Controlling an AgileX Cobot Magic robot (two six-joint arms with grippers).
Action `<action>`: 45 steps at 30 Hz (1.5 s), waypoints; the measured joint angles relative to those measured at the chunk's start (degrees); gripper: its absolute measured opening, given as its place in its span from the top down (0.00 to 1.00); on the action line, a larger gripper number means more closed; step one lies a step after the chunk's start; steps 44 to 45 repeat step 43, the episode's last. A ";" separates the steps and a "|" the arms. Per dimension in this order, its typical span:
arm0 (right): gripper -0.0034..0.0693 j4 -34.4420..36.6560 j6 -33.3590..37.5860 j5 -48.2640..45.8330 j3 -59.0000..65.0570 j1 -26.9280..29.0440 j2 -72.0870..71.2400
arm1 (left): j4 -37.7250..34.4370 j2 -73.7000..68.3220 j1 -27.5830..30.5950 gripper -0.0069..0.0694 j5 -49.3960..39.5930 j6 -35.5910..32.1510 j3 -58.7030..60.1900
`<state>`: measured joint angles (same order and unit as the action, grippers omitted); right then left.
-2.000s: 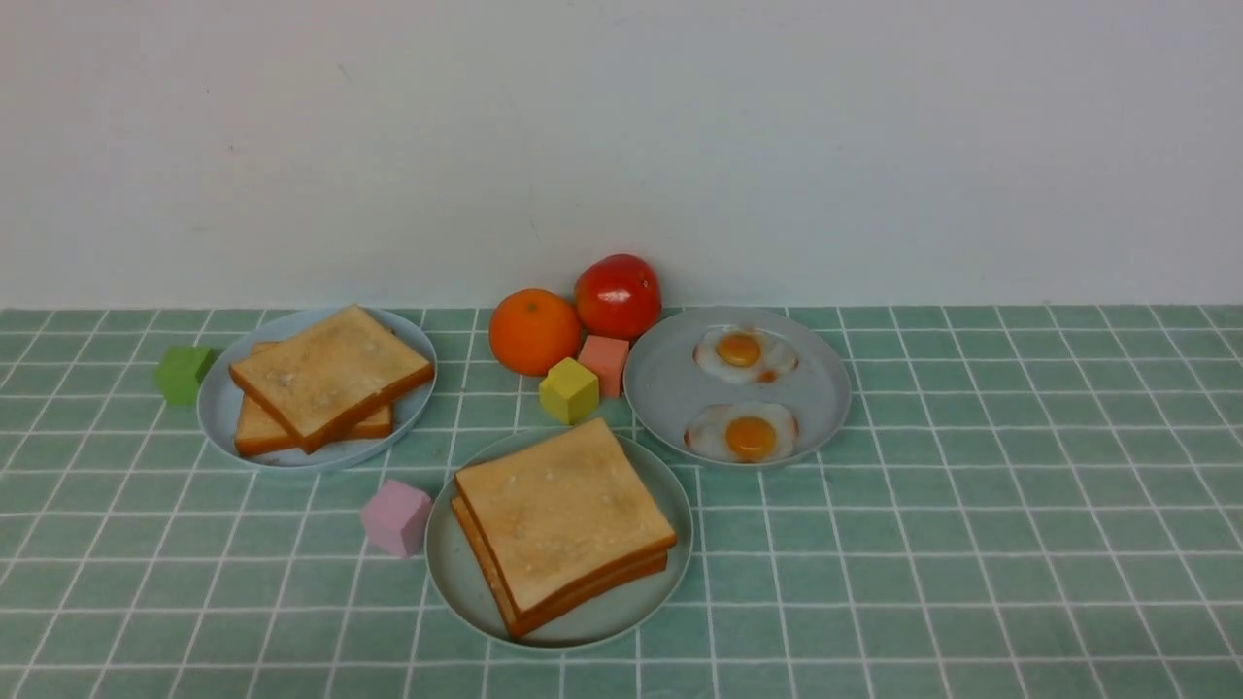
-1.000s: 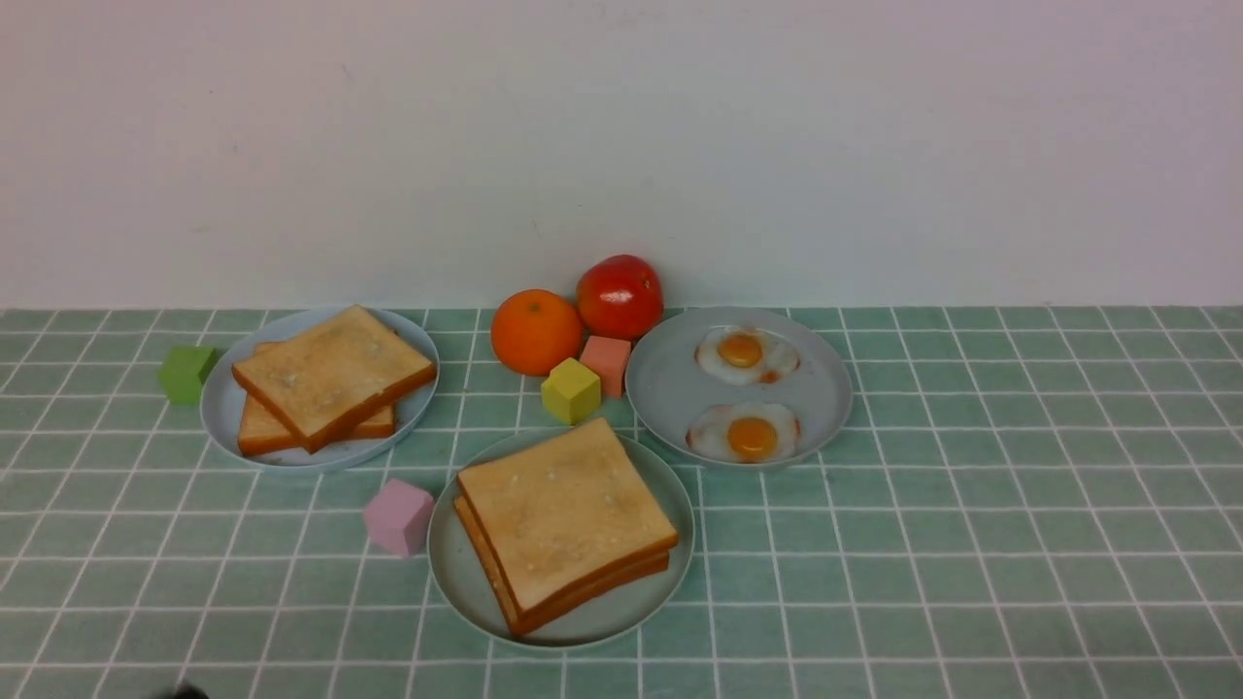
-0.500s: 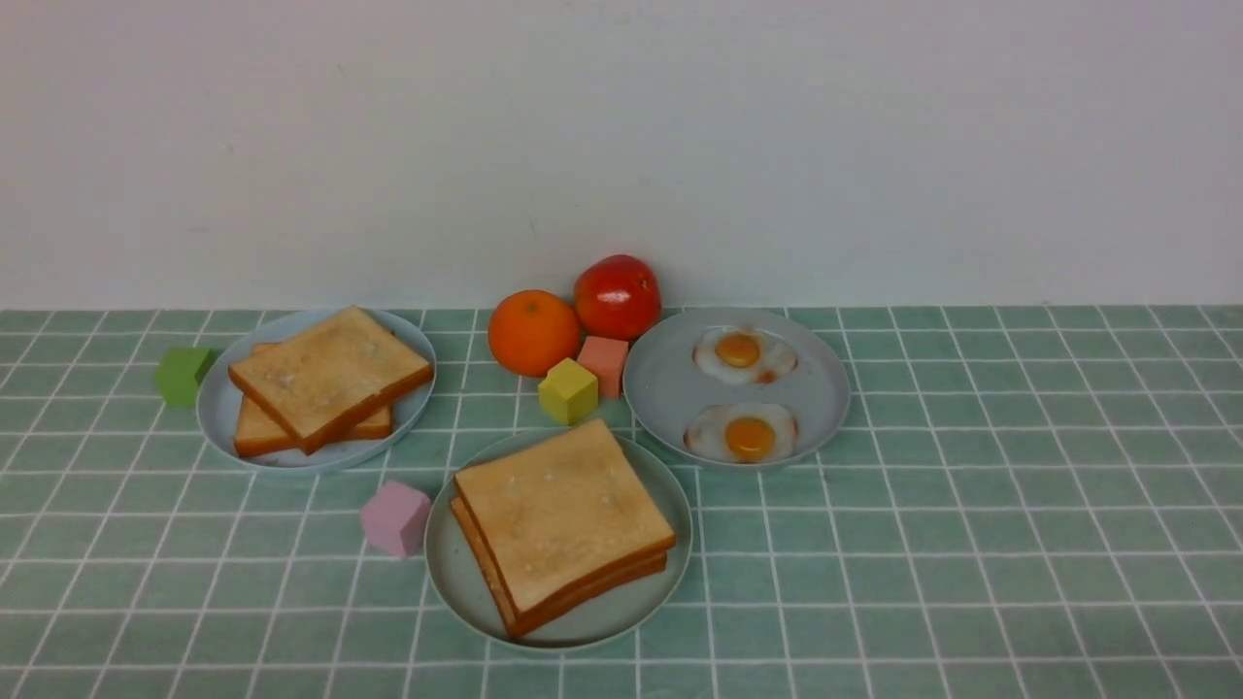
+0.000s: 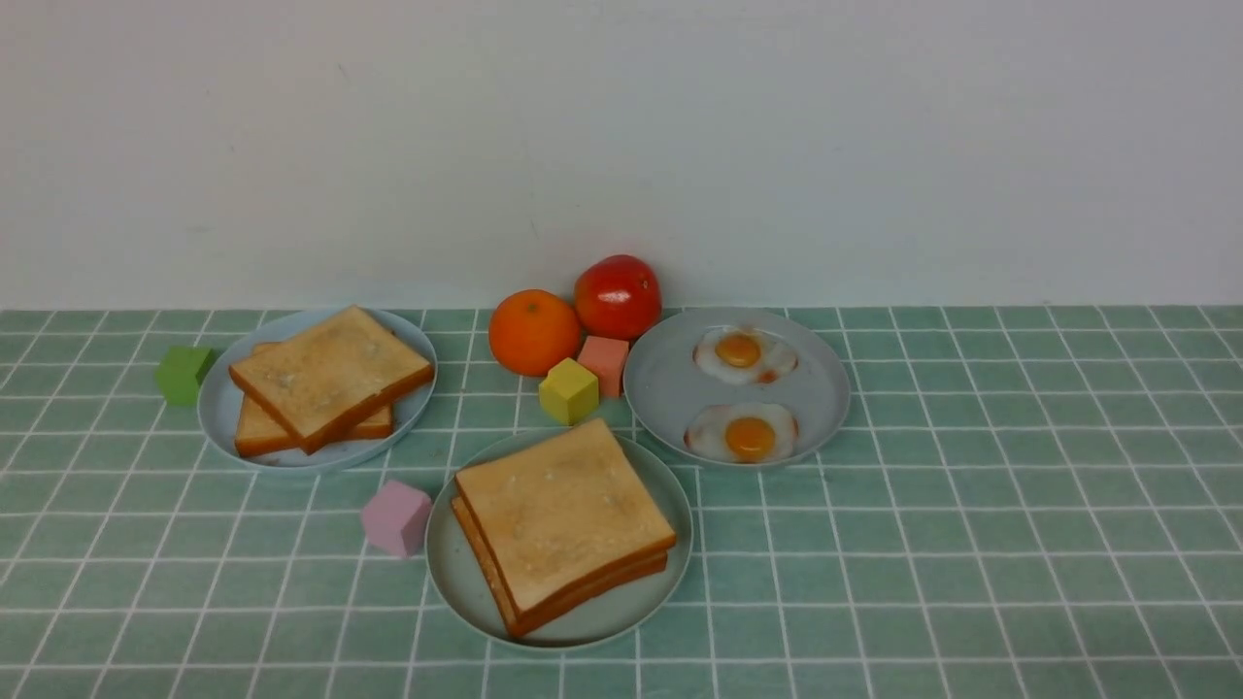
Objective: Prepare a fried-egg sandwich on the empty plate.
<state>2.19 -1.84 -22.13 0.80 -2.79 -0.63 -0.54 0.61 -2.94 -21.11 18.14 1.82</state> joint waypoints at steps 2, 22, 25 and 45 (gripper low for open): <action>0.92 0.00 0.00 0.00 0.00 0.00 0.00 | 0.00 0.00 0.00 0.93 0.00 0.00 0.00; 0.90 0.00 0.00 0.00 0.00 0.00 0.00 | 0.00 0.00 0.00 0.92 0.00 0.00 0.00; 0.89 0.00 0.00 0.00 0.00 0.00 0.00 | 0.00 0.00 0.00 0.92 0.00 0.00 0.00; 0.85 0.00 0.00 0.00 0.00 0.00 0.00 | 0.00 0.00 0.00 0.90 0.00 0.00 0.00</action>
